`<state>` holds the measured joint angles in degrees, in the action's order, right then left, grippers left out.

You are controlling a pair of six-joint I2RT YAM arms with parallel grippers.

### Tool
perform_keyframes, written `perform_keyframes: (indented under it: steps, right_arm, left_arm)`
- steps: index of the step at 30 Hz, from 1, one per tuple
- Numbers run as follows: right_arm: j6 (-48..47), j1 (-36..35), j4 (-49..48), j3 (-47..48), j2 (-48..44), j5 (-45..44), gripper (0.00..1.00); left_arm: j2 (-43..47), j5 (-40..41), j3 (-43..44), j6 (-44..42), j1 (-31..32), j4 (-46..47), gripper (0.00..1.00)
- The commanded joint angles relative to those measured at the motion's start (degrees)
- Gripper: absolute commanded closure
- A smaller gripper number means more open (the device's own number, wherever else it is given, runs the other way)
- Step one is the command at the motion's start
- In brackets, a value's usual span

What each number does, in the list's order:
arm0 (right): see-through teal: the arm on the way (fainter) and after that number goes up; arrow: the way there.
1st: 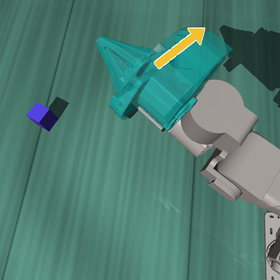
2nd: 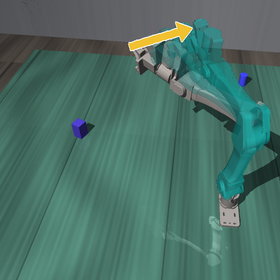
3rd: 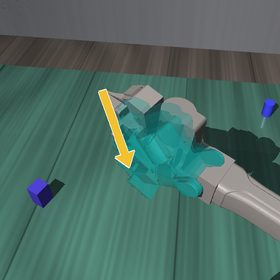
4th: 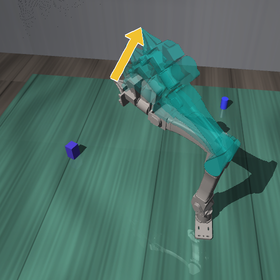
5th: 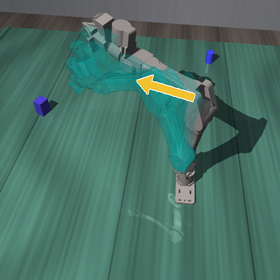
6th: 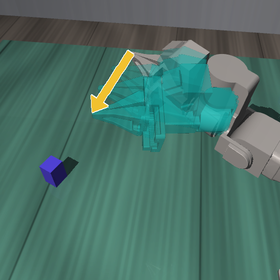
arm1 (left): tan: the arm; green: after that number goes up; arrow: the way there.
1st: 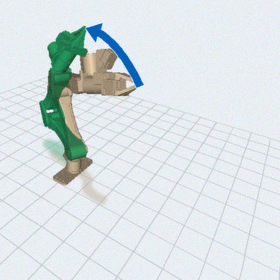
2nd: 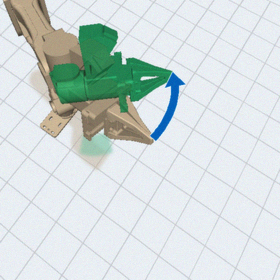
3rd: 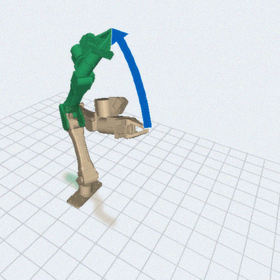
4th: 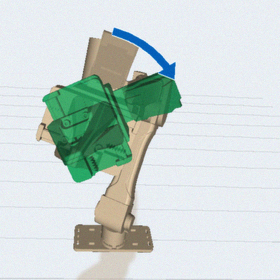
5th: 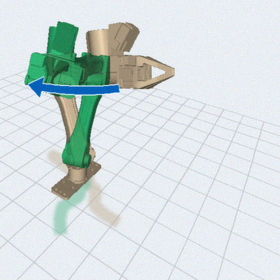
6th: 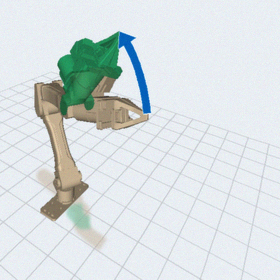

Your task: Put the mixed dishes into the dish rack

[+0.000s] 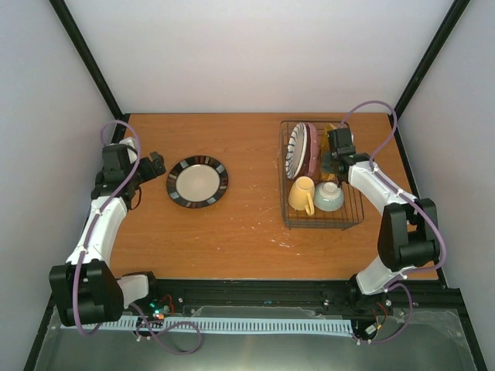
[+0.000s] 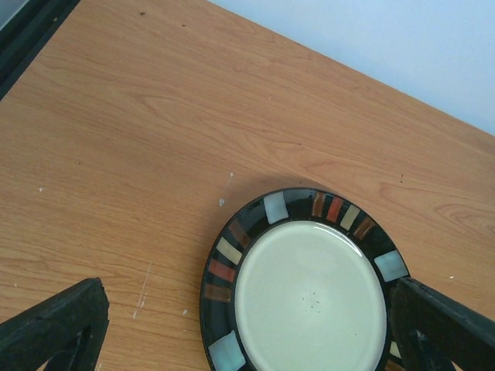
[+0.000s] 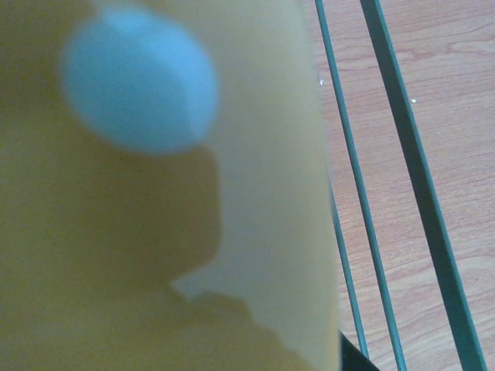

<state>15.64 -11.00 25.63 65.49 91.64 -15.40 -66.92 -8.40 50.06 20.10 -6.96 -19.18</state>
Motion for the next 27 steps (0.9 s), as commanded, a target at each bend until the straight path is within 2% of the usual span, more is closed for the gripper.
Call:
perform_keyframes:
  steps: [1, 5, 9, 16, 21, 27]
  right_arm:
    - [0.49, 0.36, -4.67, 0.47, 0.27, -1.02, 0.82]
    - [0.91, 0.37, -5.37, -0.45, -0.19, -0.16, 0.61]
    - [0.72, 0.37, -5.76, -0.29, -0.78, 0.51, 0.52]
    - [1.89, 0.41, -5.12, -0.36, -5.53, 0.74, 0.43]
    - [2.32, 0.37, -3.96, -0.37, -13.77, 1.77, 0.37]
    - [1.16, 0.37, -2.81, -0.69, -26.28, 2.66, 0.31]
  left_arm:
    - [-1.01, -0.91, 0.21, -0.18, 0.03, 1.36, 0.0]
    - [-0.85, -1.0, 0.12, -0.01, 0.02, 1.42, 0.0]
    - [-0.61, -0.94, 0.17, 0.13, 0.06, 1.41, 0.0]
    - [-1.34, -2.32, -0.62, 1.04, 0.02, 1.17, 0.0]
    - [-5.22, -5.4, -1.17, 3.63, 0.02, 0.93, 0.0]
    - [-7.8, -13.07, -4.12, 6.51, -0.55, 4.32, 0.0]
